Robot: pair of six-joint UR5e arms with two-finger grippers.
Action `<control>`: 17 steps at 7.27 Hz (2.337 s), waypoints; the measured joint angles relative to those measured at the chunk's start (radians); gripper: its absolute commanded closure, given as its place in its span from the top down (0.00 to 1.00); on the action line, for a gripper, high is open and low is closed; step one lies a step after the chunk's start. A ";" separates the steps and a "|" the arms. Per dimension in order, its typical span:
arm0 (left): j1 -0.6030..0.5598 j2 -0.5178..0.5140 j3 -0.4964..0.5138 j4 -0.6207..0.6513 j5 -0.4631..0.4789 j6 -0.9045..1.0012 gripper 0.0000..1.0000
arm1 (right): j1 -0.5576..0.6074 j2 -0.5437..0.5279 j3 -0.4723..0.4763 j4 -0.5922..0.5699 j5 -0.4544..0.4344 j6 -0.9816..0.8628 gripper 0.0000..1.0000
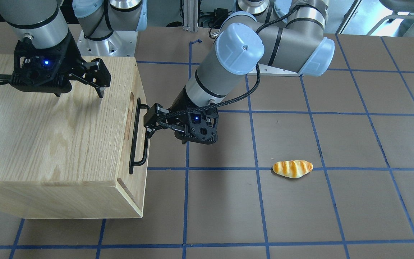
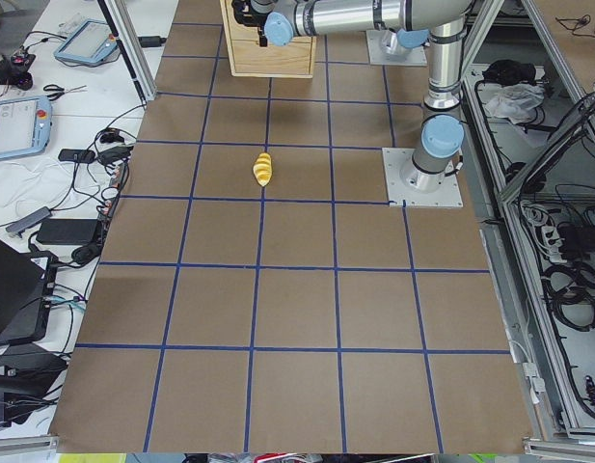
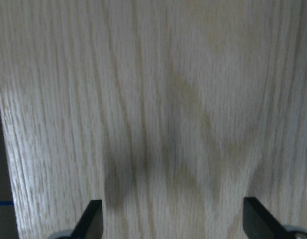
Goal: Open upper drawer
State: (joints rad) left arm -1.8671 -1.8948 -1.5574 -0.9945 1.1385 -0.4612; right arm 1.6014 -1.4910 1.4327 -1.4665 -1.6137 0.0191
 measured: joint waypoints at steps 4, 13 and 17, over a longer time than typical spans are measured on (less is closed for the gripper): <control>-0.018 -0.023 -0.001 0.015 0.003 -0.001 1.00 | 0.000 0.000 0.000 0.000 0.000 0.000 1.00; -0.017 0.001 -0.040 -0.004 0.105 0.144 1.00 | 0.000 0.000 0.000 0.000 0.000 0.001 1.00; 0.063 0.031 -0.047 -0.077 0.102 0.225 1.00 | -0.001 0.000 0.000 0.000 0.000 0.001 1.00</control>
State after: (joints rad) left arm -1.8043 -1.8636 -1.6044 -1.0718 1.2407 -0.2362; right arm 1.6008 -1.4910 1.4332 -1.4665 -1.6137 0.0200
